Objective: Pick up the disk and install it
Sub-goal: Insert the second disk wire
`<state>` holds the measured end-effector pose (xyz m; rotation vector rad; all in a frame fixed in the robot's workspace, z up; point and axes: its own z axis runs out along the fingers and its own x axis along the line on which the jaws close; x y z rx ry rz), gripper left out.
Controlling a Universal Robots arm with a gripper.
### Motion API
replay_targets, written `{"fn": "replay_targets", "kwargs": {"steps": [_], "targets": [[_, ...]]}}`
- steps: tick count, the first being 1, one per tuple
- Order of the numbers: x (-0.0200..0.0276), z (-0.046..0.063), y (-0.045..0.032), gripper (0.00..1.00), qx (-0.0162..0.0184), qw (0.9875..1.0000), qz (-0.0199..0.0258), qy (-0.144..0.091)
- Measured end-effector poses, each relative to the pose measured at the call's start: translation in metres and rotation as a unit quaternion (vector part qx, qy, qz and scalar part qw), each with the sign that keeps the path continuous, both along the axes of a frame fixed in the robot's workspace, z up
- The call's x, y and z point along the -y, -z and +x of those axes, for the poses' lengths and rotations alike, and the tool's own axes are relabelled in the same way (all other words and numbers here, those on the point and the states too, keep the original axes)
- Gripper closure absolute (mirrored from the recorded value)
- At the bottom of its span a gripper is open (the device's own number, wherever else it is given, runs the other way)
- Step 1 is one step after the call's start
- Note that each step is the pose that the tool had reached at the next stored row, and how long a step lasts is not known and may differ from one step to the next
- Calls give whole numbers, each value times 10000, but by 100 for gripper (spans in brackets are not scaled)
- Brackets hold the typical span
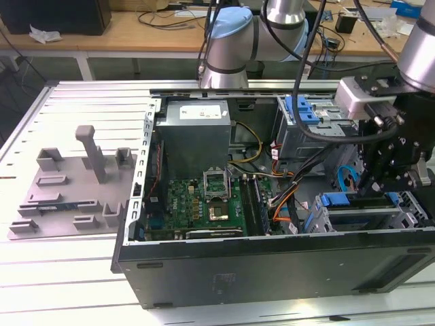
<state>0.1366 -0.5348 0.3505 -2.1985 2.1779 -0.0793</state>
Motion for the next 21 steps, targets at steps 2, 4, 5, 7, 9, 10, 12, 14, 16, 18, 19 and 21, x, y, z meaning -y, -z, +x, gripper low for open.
{"fn": "replay_targets", "kwargs": {"steps": [2,4,5,7,9,10,12,14,16,18,19,21], "targets": [[-1,-18,-90,76,18,10000,-2,1],[-4,-86,-200,76,42,10000,-26,0],[-6,-114,-241,76,56,10000,-37,1],[-9,-153,-285,78,80,10000,-50,1],[-10,-195,-310,89,108,9999,-55,1],[-10,-219,-313,89,129,9999,-56,0],[-9,-242,-315,89,164,9998,-57,1],[-10,-241,-315,89,170,9998,-57,0],[-10,-242,-315,89,178,9998,-57,1],[-10,-242,-314,89,186,9998,-56,1],[-10,-242,-315,89,189,9998,-57,1],[-10,-242,-315,89,200,9998,-57,1]]}}
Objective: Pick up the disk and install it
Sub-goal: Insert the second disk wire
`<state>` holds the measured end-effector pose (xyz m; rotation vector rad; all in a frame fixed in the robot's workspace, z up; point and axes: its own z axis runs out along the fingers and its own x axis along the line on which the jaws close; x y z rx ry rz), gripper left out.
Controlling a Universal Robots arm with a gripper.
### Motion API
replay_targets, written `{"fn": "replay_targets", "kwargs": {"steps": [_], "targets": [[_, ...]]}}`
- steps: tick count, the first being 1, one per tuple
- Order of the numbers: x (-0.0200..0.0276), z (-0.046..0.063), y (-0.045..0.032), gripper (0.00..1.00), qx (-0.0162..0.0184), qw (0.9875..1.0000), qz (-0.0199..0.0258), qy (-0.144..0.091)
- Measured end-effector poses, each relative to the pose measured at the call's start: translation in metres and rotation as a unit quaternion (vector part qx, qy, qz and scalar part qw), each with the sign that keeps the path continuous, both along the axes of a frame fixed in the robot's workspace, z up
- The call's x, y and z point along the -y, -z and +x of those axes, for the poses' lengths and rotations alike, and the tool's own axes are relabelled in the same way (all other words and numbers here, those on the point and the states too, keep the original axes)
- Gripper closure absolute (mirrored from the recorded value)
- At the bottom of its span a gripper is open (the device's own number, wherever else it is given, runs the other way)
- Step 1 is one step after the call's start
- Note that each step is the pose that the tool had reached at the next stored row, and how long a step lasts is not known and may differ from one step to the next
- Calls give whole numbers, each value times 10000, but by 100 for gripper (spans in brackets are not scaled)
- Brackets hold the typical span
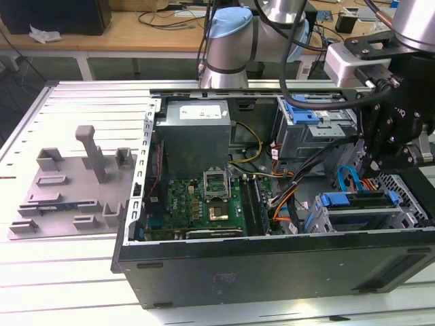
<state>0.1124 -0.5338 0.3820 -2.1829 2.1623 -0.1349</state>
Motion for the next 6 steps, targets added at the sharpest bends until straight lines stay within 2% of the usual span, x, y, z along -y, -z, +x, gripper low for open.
{"fn": "replay_targets", "kwargs": {"steps": [6], "targets": [[0,0,0,89,22,10000,0,0]]}}
